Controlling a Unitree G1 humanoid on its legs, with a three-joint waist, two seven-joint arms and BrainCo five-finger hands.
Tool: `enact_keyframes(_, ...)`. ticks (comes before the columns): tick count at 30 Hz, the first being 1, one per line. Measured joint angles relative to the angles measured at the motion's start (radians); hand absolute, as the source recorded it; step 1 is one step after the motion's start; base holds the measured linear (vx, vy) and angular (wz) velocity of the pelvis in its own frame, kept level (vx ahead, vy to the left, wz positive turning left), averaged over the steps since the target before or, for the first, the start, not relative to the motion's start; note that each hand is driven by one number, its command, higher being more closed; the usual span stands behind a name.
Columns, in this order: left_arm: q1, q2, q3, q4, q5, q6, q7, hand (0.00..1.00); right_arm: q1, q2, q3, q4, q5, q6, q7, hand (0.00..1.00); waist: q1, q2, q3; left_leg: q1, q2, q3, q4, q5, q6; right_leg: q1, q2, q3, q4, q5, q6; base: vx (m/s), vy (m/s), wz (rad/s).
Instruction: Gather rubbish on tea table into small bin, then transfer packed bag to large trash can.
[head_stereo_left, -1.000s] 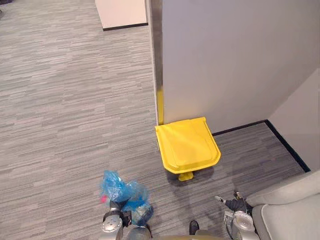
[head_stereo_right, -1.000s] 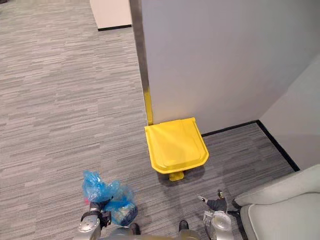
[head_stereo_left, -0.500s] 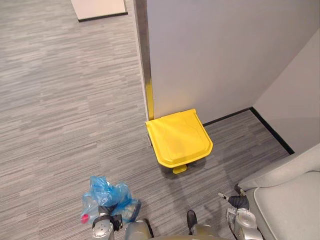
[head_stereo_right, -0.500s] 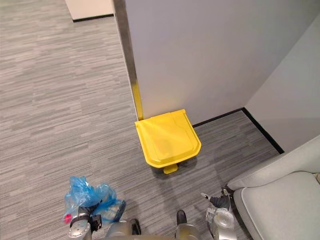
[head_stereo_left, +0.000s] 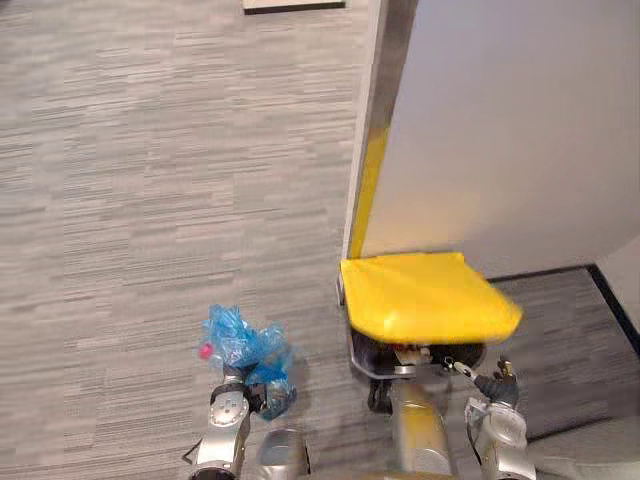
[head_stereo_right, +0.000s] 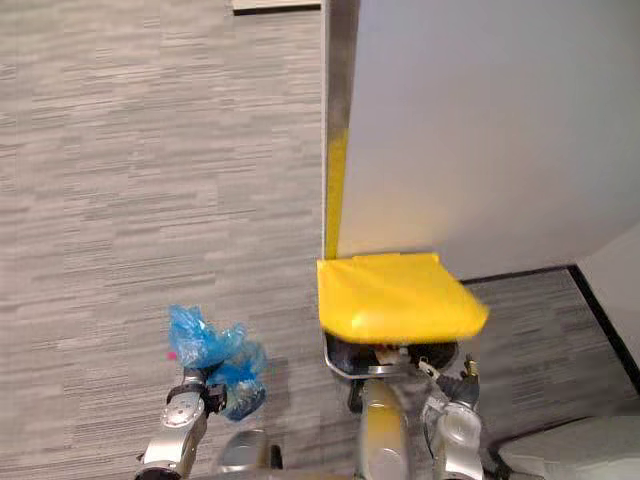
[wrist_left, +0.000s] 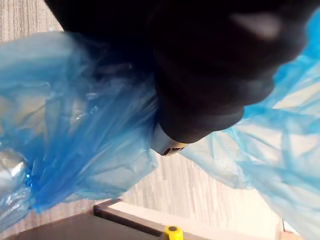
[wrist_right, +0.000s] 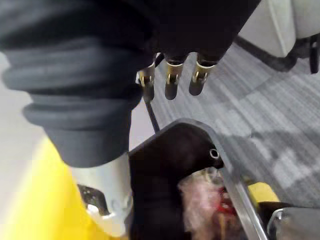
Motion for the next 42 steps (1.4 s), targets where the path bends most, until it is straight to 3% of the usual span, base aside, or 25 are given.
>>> enact_keyframes(3,-0.009,0.002,0.014,0.021,0.002,-0.001,-0.001,1.00,-0.005,0.023,-0.026,-0.006,0.009,-0.003,0.001,0.00,-0.004,0.004,-0.003,0.010,0.045,-0.005,-0.009,0.067,0.008,0.040,0.039,-0.037,-0.065,0.003,-0.002,0.26,-0.157,-0.24)
enact_keyframes(5,-0.008,0.004,0.019,0.022,0.002,-0.002,-0.002,1.00,0.004,0.039,-0.028,-0.005,0.015,-0.004,0.001,0.00,-0.018,0.007,-0.006,0.012,0.085,-0.009,-0.014,0.076,-0.005,0.071,0.071,-0.073,-0.110,0.015,0.000,0.12,-0.118,0.02)
enact_keyframes(7,-0.010,0.002,0.015,0.022,0.003,-0.003,-0.005,1.00,0.020,0.052,-0.035,-0.002,0.025,-0.004,0.001,0.00,-0.040,-0.006,-0.015,0.010,0.113,-0.014,-0.043,0.079,-0.010,0.078,0.085,-0.108,-0.127,0.017,-0.002,0.08,-0.134,0.28)
enact_keyframes(9,-0.010,-0.010,0.009,0.022,0.008,-0.003,-0.011,1.00,0.037,0.053,-0.036,0.001,0.026,-0.004,0.001,0.00,-0.041,-0.012,-0.026,0.009,0.131,-0.010,-0.081,0.079,-0.010,0.078,0.097,-0.126,-0.154,0.029,-0.019,0.00,-0.105,0.23)
enact_keyframes(13,0.014,-0.006,0.010,0.050,0.020,-0.002,-0.023,1.00,0.079,0.081,-0.035,0.003,0.054,-0.006,0.002,0.00,-0.044,-0.020,-0.084,0.012,0.155,0.005,-0.188,0.072,-0.011,0.079,0.124,-0.163,-0.224,0.060,-0.018,-0.09,-0.075,0.27)
enact_keyframes(15,0.028,-0.009,0.007,0.056,0.020,-0.002,-0.024,1.00,0.089,0.085,-0.032,0.005,0.069,-0.008,0.004,0.00,-0.047,-0.014,-0.094,0.030,0.176,0.008,-0.237,0.026,-0.015,0.078,0.138,-0.182,-0.225,0.062,-0.016,-0.13,-0.050,0.25)
enact_keyframes(16,0.034,-0.006,0.007,0.057,0.020,-0.002,-0.024,1.00,0.088,0.086,-0.026,0.005,0.083,-0.008,0.006,0.00,-0.046,-0.015,-0.098,0.031,0.188,0.009,-0.248,0.000,-0.035,0.072,0.145,-0.185,-0.223,0.066,-0.011,-0.17,-0.055,-0.07)
enact_keyframes(20,0.054,0.016,-0.003,0.083,0.020,0.011,-0.023,1.00,0.091,0.083,0.015,0.022,0.094,-0.008,0.023,0.00,-0.036,-0.057,-0.131,0.028,0.179,0.016,-0.270,-0.001,-0.044,0.037,0.162,-0.148,-0.221,0.079,-0.022,-0.13,-0.086,-0.22)
enact_keyframes(25,0.038,0.040,-0.024,0.082,0.020,0.012,-0.021,1.00,0.053,0.067,0.109,0.021,0.093,-0.007,0.053,0.00,-0.032,-0.066,-0.136,0.017,0.169,0.002,-0.333,0.000,-0.043,-0.021,0.193,-0.133,-0.218,0.073,-0.015,-0.08,-0.142,-0.17)
enact_keyframes(26,0.028,0.044,-0.027,0.080,0.020,0.012,-0.022,1.00,0.033,0.058,0.134,0.021,0.092,-0.007,0.063,0.00,-0.028,-0.049,-0.131,0.003,0.179,-0.012,-0.345,0.008,-0.024,-0.030,0.202,-0.145,-0.220,0.066,0.008,-0.01,-0.188,0.22)
enact_keyframes(27,0.005,0.033,-0.027,0.067,0.019,0.010,-0.024,1.00,0.015,0.044,0.158,0.004,0.092,-0.008,0.067,0.00,-0.032,-0.049,-0.120,-0.027,0.188,-0.022,-0.317,0.024,-0.043,-0.130,0.188,-0.022,0.056,0.027,-0.118,0.02,-0.162,0.66)
enact_keyframes(28,-0.001,0.033,-0.023,0.053,0.020,0.008,-0.024,1.00,0.011,0.043,0.175,0.005,0.092,-0.008,0.068,0.00,-0.038,-0.069,-0.113,-0.046,0.171,-0.042,-0.280,0.039,-0.077,-0.114,0.178,0.069,0.058,-0.038,-0.087,0.08,-0.187,0.62)
enact_keyframes(29,-0.011,0.013,-0.022,0.049,0.020,0.009,-0.021,1.00,-0.008,0.026,0.187,0.011,0.092,-0.004,0.073,0.00,-0.021,-0.043,-0.111,-0.074,0.176,-0.062,-0.231,0.039,-0.094,-0.109,0.182,0.048,0.049,-0.050,-0.053,0.04,-0.110,0.49)
enact_keyframes(30,-0.008,0.009,-0.027,0.029,0.020,0.006,-0.023,1.00,-0.030,0.009,0.212,0.007,0.092,-0.006,0.083,0.00,-0.014,-0.034,-0.116,-0.138,0.155,-0.063,-0.130,0.038,-0.095,-0.094,0.169,0.001,-0.004,-0.026,-0.034,0.01,-0.135,0.19)
enact_keyframes(32,-0.005,0.010,-0.033,-0.013,0.019,-0.009,-0.023,1.00,-0.058,0.008,0.256,-0.008,0.092,-0.017,0.087,0.00,-0.011,-0.040,-0.113,-0.205,0.103,-0.040,-0.062,0.038,-0.081,-0.056,0.169,-0.054,-0.084,0.016,-0.050,-0.04,-0.077,0.54)
enact_keyframes(35,-0.010,0.011,-0.034,-0.054,0.018,-0.014,-0.023,1.00,-0.119,0.021,0.300,-0.016,0.093,-0.019,0.086,0.00,-0.005,-0.069,-0.096,-0.239,0.097,-0.055,-0.079,0.034,-0.074,-0.055,0.160,-0.105,-0.121,0.025,-0.065,-0.05,-0.101,0.63)
enact_keyframes(39,-0.009,0.010,-0.035,-0.082,0.016,-0.016,-0.019,1.00,-0.195,0.016,0.363,-0.083,0.104,-0.021,0.084,0.00,0.029,-0.070,-0.066,-0.291,0.093,-0.053,-0.076,0.033,-0.072,-0.084,0.156,-0.123,-0.148,0.057,-0.029,-0.11,-0.036,-0.05)
enact_keyframes(42,-0.008,0.013,-0.035,-0.104,-0.003,-0.016,-0.017,1.00,-0.273,0.003,0.367,-0.122,0.124,-0.021,0.083,0.00,0.047,-0.071,-0.031,-0.318,0.096,-0.061,-0.072,0.033,-0.073,-0.085,0.171,-0.120,-0.205,0.111,-0.032,-0.11,-0.046,-0.06)
